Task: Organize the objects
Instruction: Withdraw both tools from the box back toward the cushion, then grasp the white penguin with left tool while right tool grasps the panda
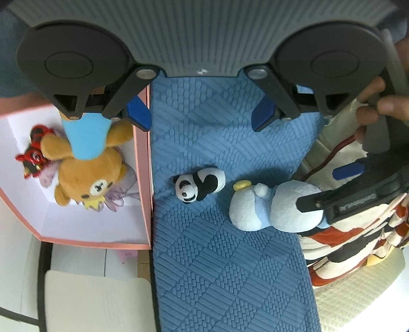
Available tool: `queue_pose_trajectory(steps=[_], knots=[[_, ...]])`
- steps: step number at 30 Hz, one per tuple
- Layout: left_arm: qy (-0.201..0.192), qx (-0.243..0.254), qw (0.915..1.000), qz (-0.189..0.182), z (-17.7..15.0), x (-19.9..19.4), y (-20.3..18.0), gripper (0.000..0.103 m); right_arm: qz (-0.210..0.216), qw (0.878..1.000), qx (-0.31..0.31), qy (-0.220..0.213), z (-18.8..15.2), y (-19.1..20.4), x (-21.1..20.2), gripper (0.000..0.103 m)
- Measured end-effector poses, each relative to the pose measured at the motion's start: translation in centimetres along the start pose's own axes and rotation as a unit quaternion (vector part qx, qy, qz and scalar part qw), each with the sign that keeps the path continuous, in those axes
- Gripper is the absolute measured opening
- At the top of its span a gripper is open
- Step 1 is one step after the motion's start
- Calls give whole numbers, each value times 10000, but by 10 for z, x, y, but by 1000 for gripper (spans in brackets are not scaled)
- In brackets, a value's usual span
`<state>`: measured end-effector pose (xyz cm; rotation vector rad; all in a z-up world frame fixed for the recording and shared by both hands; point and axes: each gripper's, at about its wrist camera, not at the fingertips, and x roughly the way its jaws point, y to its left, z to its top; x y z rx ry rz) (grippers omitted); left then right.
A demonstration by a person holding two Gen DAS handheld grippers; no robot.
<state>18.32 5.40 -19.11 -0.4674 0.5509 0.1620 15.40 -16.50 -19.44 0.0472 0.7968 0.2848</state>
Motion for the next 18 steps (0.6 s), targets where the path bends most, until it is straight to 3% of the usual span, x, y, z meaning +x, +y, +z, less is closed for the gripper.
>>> queue_pose_trajectory(steps=[5,10,18], knots=[[196,-539,9983,-49,-3,35,15,103,-277,9987,-400,-131,9,9,27,86],[254,-1259,9916,-150,-2,71,28,103,-127,9995,-263,-112,21,8,51,86],[181,-2079,9777,-218,5,125,31,103,118,9999,-27,5,47,9,96,72]])
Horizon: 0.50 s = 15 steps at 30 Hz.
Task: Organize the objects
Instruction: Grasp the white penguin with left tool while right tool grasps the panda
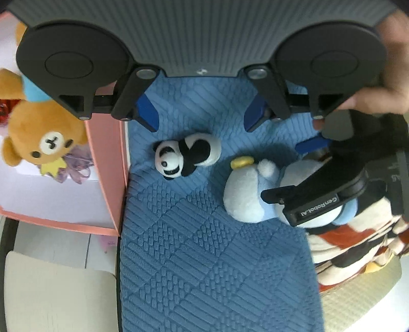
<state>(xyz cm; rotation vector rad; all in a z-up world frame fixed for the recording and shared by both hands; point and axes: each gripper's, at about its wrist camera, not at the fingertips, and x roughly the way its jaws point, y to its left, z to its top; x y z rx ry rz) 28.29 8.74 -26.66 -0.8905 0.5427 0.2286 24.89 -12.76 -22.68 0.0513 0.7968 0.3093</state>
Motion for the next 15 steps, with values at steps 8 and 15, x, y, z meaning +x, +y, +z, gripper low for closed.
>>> queue_pose_trajectory(steps=[8,15], knots=[[-371,-1146,9924,-253,5,33,22,103,24,9985,435,344,22,-7,48,69],[-563,-1466,9868,-395,2,52,18,102,369,9895,996,976,27,-20,99,68]])
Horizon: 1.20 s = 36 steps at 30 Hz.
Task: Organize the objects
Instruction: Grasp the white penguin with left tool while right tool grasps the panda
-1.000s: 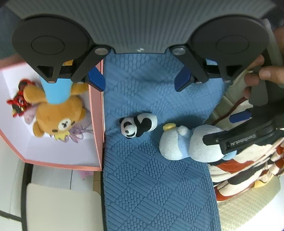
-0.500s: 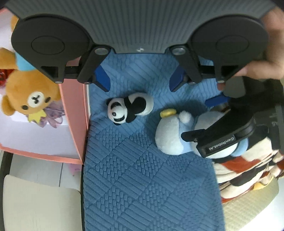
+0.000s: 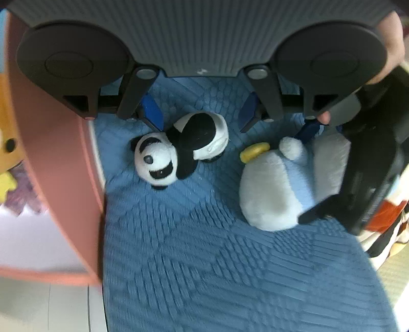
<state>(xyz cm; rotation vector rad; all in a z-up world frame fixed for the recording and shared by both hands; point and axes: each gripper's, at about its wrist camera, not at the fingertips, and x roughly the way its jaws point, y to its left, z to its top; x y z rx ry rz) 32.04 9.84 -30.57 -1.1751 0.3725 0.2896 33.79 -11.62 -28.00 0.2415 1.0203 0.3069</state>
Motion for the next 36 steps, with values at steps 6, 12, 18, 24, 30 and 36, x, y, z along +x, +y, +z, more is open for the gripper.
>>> queue_pose_trajectory(steps=[6,12,18,24,30,36], knots=[[-59,-563,9983,-141,6,10,12,102,502,9956,638,474,8,-21,24,68],[16,-368,9993,87,2,22,5,93,572,9942,714,563,8,-26,30,53],[165,-94,9995,255,1,17,-8,83,403,9970,428,511,10,-23,17,51],[368,452,9962,654,-5,5,-31,81,288,9987,118,412,7,-17,0,50],[618,926,9888,998,-13,-11,-54,79,198,9991,-172,320,4,-11,-17,49],[958,1921,9681,1291,-31,-30,-81,79,225,9988,-386,220,-2,-5,-31,48]])
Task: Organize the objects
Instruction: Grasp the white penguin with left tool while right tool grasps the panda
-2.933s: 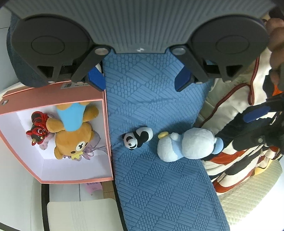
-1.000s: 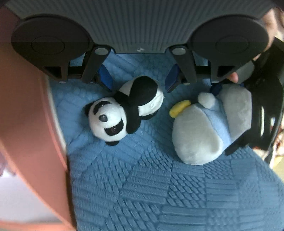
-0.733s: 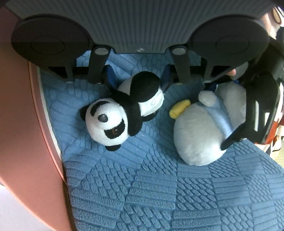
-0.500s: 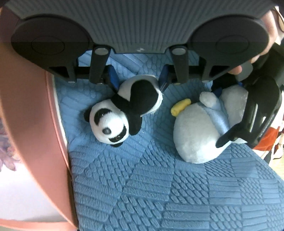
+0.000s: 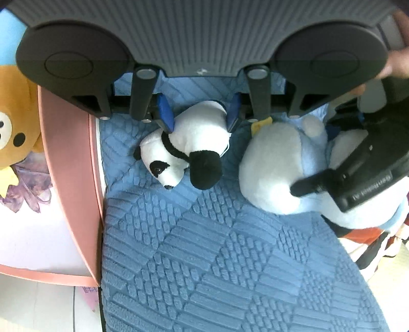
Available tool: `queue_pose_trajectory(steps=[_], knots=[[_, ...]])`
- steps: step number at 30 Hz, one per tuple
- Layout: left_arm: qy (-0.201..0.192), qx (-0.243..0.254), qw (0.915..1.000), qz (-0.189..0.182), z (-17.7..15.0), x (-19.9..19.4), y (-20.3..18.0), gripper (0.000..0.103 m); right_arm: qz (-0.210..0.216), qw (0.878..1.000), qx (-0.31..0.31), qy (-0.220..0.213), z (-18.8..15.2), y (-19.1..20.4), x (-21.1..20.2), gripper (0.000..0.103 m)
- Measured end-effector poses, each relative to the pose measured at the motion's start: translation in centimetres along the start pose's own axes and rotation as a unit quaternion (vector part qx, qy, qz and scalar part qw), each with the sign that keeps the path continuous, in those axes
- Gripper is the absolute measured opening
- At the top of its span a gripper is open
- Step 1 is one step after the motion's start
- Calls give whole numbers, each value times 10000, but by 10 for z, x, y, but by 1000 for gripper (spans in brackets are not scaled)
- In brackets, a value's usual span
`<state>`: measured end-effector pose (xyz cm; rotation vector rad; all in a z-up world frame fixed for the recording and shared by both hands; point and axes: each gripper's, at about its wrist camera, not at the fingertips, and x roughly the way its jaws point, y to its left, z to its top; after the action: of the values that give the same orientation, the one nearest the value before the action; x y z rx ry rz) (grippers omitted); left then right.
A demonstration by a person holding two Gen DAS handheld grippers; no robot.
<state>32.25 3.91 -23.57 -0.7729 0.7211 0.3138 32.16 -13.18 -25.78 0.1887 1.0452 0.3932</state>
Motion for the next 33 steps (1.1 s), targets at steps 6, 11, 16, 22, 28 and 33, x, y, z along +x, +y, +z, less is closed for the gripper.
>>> queue_pose_trajectory(steps=[6,11,16,22,28,33], knots=[[281,739,9968,131,-19,-25,-14,78,-93,9995,-303,-38,-16,14,-9,44],[446,1149,9921,233,-30,-48,-16,77,-20,9992,-395,69,-27,15,-15,33],[705,1608,9840,310,-41,-63,-20,76,-104,9990,-421,112,-36,15,-16,33],[666,1730,9824,220,-25,-58,8,77,42,9999,-99,22,-41,8,-23,34],[271,1072,9938,-80,-6,-62,42,80,142,9987,438,-201,-34,-2,-22,37],[246,699,9967,-345,5,-61,65,83,306,9903,1309,-352,-27,-16,-13,54]])
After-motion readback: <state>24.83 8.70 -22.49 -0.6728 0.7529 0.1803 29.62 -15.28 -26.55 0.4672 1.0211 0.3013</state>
